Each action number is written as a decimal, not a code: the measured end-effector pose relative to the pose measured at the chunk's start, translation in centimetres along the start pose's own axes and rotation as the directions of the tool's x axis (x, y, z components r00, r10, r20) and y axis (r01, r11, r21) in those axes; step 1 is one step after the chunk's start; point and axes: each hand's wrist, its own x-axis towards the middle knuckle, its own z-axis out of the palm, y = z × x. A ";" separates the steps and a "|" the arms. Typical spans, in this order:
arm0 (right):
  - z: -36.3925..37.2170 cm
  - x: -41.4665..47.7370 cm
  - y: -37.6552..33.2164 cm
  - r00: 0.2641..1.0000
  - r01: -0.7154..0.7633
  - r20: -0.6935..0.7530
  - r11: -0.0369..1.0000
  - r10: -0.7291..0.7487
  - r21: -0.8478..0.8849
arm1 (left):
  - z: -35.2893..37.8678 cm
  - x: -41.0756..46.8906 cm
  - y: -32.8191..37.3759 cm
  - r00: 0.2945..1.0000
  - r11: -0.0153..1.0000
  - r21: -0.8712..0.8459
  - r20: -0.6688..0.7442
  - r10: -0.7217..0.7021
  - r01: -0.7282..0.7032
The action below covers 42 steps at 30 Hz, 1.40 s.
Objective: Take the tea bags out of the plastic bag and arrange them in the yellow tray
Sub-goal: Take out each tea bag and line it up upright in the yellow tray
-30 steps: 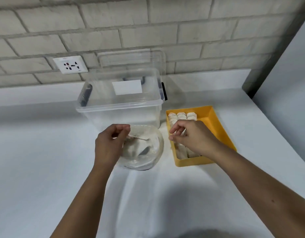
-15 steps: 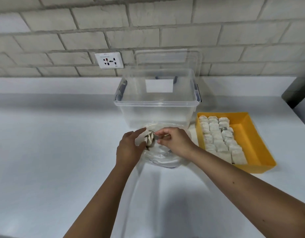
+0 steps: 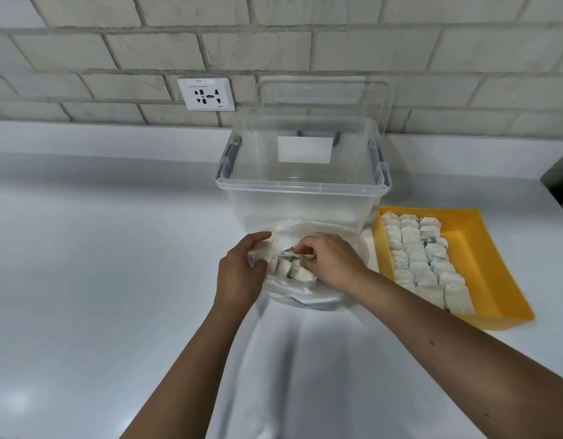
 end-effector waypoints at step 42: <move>-2.2 -4.4 2.2 0.991 -0.052 -0.104 0.965 0.081 0.256 | 1.1 -1.9 0.8 0.975 0.965 0.215 -0.123 0.182 -0.153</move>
